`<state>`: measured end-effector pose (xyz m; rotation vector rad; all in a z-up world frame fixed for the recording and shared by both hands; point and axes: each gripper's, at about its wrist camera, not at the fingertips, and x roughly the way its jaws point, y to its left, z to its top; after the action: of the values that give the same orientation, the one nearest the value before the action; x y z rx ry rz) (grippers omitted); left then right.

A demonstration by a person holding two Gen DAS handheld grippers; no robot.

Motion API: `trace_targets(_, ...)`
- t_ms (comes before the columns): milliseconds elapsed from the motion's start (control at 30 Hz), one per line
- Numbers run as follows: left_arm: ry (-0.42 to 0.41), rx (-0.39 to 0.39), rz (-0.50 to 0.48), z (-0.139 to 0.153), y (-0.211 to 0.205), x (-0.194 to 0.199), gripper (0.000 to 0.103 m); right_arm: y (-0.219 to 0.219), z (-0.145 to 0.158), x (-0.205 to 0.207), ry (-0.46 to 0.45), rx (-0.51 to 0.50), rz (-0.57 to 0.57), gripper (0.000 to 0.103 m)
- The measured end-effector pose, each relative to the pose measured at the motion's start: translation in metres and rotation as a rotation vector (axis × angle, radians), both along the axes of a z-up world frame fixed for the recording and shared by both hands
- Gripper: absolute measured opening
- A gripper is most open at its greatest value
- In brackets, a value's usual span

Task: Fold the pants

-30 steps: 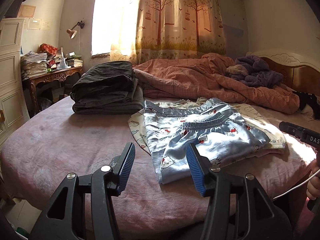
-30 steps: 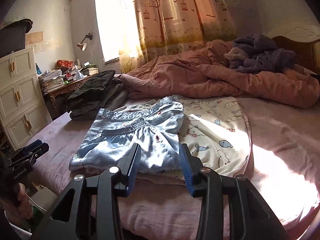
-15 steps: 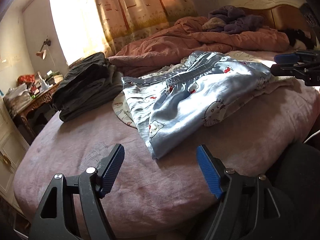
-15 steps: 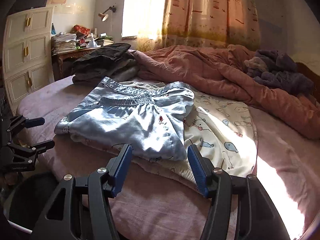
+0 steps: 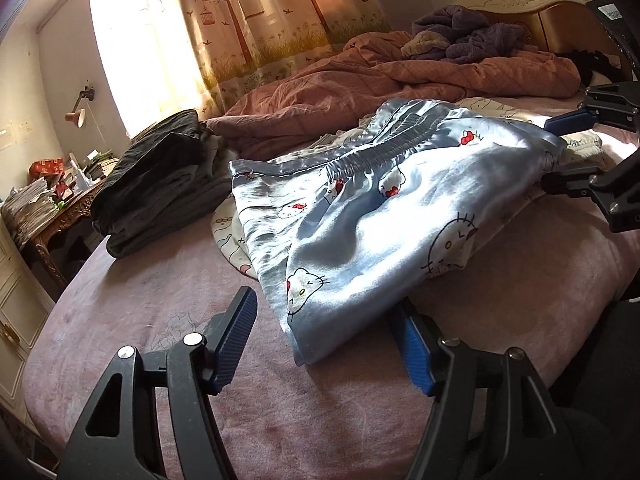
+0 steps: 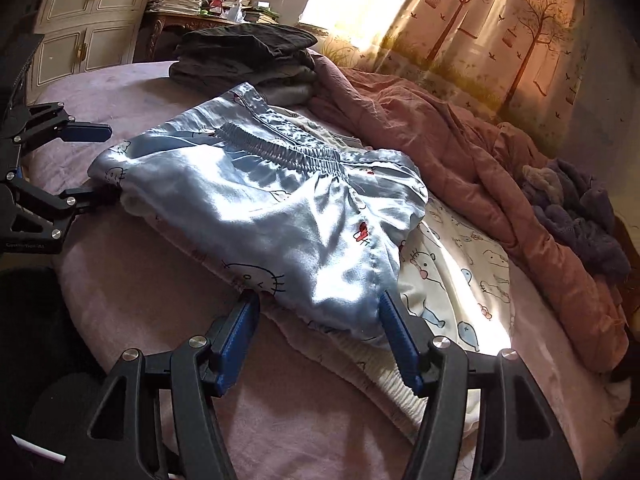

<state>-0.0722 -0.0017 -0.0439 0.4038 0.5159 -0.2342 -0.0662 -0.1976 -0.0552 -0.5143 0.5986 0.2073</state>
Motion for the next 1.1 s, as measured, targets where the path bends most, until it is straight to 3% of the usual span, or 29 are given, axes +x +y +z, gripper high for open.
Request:
trace_targets(133,-0.013,0.026,-0.027,0.001,-0.003,0.000,0.050,-0.001,0.001,0.004,-0.025,-0.019,0.009,0.061)
trace_targets(233,-0.032,0.054,-0.049,0.000,-0.005,-0.002,0.049,0.005,0.001,0.000,-0.087,-0.109,0.055,0.056)
trace_targets(433,-0.047,0.060,-0.072,-0.002,-0.005,0.000,0.049,0.019,-0.004,-0.011,-0.208,-0.296,0.130,0.056)
trace_targets(500,-0.032,0.048,-0.063,-0.002,-0.005,0.003,0.038,0.022,-0.006,-0.006,-0.197,-0.317,0.124,0.052)
trace_targets(533,-0.025,0.039,-0.065,-0.001,-0.004,0.003,0.018,0.023,-0.007,-0.003,-0.188,-0.315,0.117,0.041)
trace_targets(633,-0.068,0.022,-0.050,0.007,-0.003,-0.005,0.004,0.021,-0.005,0.003,-0.162,-0.279,0.093,0.021)
trace_targets(667,-0.085,0.017,-0.051,0.011,-0.003,-0.009,0.002,0.020,-0.003,0.003,-0.156,-0.261,0.085,0.014)
trace_targets(767,-0.112,0.004,-0.073,0.021,-0.002,-0.019,0.002,0.017,0.004,0.002,-0.148,-0.213,0.065,0.007)
trace_targets(967,-0.174,0.043,-0.076,0.031,-0.005,-0.035,0.002,0.012,0.016,-0.009,-0.121,-0.144,0.075,0.004)
trace_targets(1100,-0.204,0.025,-0.104,0.040,-0.001,-0.057,0.002,0.005,0.026,-0.028,-0.099,-0.080,0.113,0.004)
